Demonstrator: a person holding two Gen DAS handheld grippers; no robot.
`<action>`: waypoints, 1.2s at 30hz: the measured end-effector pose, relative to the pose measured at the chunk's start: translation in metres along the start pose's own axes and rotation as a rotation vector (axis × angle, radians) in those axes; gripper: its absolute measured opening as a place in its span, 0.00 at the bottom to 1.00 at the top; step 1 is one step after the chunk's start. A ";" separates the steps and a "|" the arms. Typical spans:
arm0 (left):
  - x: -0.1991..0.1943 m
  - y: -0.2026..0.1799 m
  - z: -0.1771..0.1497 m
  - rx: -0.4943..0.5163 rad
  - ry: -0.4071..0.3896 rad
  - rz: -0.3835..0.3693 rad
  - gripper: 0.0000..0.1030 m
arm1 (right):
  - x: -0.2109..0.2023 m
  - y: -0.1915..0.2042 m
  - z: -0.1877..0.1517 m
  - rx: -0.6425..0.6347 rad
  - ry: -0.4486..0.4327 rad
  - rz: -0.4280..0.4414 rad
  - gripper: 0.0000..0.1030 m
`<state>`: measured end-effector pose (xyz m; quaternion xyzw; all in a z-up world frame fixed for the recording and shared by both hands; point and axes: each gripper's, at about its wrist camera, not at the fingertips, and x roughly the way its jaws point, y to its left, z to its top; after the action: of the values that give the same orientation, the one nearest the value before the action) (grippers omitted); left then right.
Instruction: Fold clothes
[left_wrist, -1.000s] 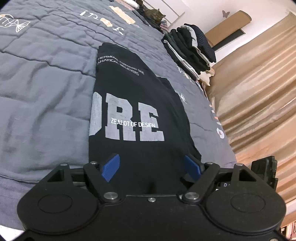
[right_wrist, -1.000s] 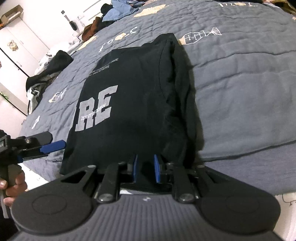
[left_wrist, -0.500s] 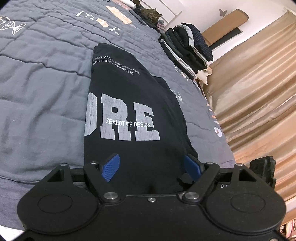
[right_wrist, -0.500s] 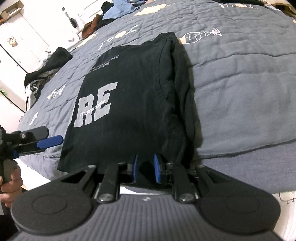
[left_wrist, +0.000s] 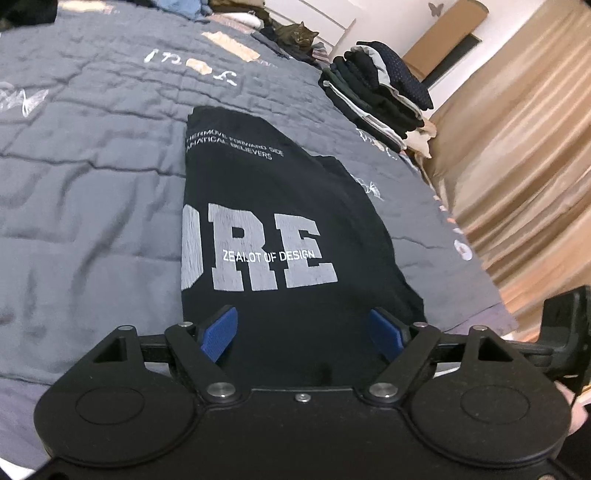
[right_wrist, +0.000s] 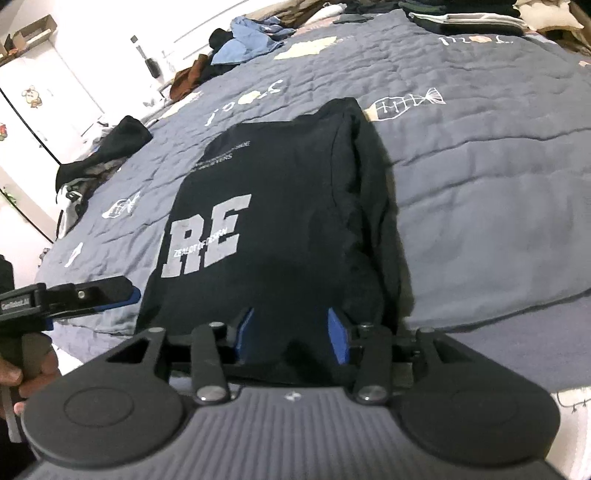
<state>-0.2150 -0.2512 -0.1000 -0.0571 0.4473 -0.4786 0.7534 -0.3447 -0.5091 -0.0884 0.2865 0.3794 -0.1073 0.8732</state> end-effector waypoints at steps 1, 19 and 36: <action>0.000 -0.002 0.000 0.014 -0.003 0.010 0.77 | 0.001 0.000 0.000 -0.002 0.002 -0.001 0.42; -0.002 -0.020 0.002 0.099 -0.053 0.073 0.91 | 0.007 0.005 -0.002 -0.019 -0.005 -0.015 0.47; -0.009 -0.012 0.015 0.063 -0.118 0.193 0.99 | 0.013 0.025 0.010 0.028 -0.008 -0.032 0.49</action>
<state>-0.2136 -0.2553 -0.0795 -0.0179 0.3904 -0.4137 0.8223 -0.3195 -0.4941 -0.0819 0.2920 0.3787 -0.1278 0.8689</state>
